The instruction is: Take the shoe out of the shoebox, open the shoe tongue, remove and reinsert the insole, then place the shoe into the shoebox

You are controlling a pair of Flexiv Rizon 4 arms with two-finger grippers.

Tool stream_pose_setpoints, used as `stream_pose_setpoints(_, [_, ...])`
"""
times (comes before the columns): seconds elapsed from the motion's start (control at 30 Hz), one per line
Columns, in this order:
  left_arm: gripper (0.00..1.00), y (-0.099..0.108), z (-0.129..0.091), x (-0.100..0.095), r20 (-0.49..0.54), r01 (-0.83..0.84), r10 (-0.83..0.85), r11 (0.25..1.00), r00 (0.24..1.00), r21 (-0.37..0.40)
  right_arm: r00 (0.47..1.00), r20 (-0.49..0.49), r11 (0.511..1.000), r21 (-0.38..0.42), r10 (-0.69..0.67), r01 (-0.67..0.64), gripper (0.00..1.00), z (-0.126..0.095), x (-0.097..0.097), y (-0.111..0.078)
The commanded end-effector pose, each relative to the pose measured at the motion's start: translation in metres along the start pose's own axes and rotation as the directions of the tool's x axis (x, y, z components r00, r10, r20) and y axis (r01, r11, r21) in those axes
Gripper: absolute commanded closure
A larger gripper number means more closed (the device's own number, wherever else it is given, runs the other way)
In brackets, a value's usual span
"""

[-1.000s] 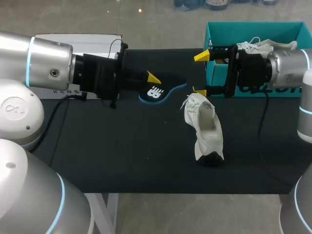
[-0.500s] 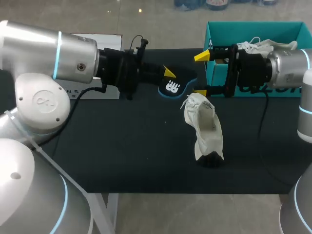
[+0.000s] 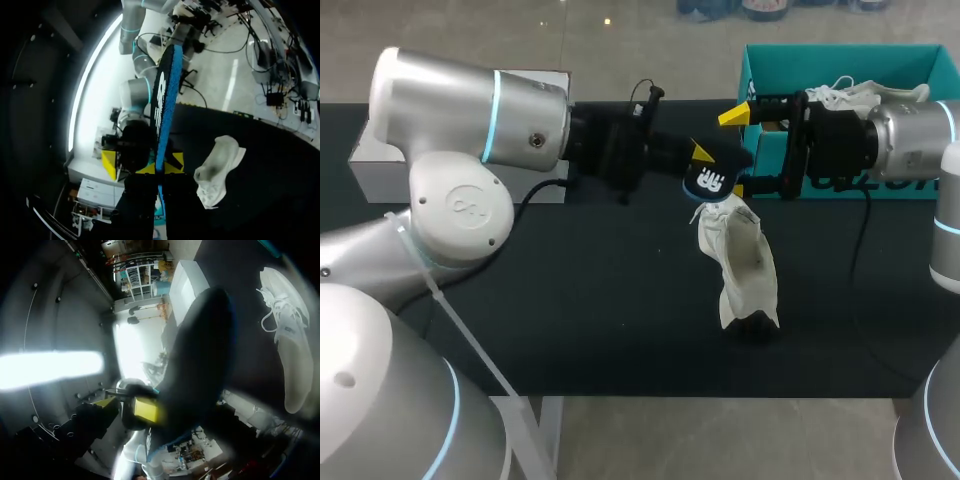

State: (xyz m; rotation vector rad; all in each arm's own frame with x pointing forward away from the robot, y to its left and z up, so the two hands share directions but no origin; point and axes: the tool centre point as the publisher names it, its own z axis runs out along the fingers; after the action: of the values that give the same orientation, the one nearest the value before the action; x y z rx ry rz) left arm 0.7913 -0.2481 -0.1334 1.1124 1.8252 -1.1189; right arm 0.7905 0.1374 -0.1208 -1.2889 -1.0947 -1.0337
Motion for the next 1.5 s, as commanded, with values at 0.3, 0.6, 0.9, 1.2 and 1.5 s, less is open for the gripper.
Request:
stream_pose_setpoints(0.3, [1.00, 0.001, -0.001, 0.001, 0.001, -0.001, 0.001, 0.999, 1.000, -0.052, 1.000, 0.000, 1.000, -0.003, 0.001, -0.001, 0.00, 0.001, 0.000, 0.000])
stream_pose_setpoints(0.6, [1.00, -0.005, -0.018, 0.012, 0.004, 0.008, -0.008, 0.997, 1.000, -0.076, 1.000, 0.000, 1.000, -0.003, 0.001, -0.001, 0.00, 0.001, 0.000, 0.000])
stream_pose_setpoints(0.9, [1.00, -0.008, -0.014, 0.010, 0.005, 0.002, -0.001, 0.997, 1.000, -0.073, 1.000, 0.000, 1.000, -0.003, 0.001, -0.001, 0.64, 0.001, 0.000, 0.000])
stream_pose_setpoints(1.2, [1.00, -0.011, -0.005, 0.005, 0.017, -0.003, 0.004, 0.998, 1.000, -0.056, 1.000, 0.000, 1.000, -0.003, 0.001, -0.001, 1.00, 0.001, 0.000, 0.000])
stream_pose_setpoints(1.5, [1.00, -0.020, -0.010, 0.009, 0.027, 0.002, -0.001, 0.998, 1.000, -0.061, 1.000, 0.000, 1.000, -0.003, 0.001, -0.001, 1.00, 0.001, 0.000, 0.000])
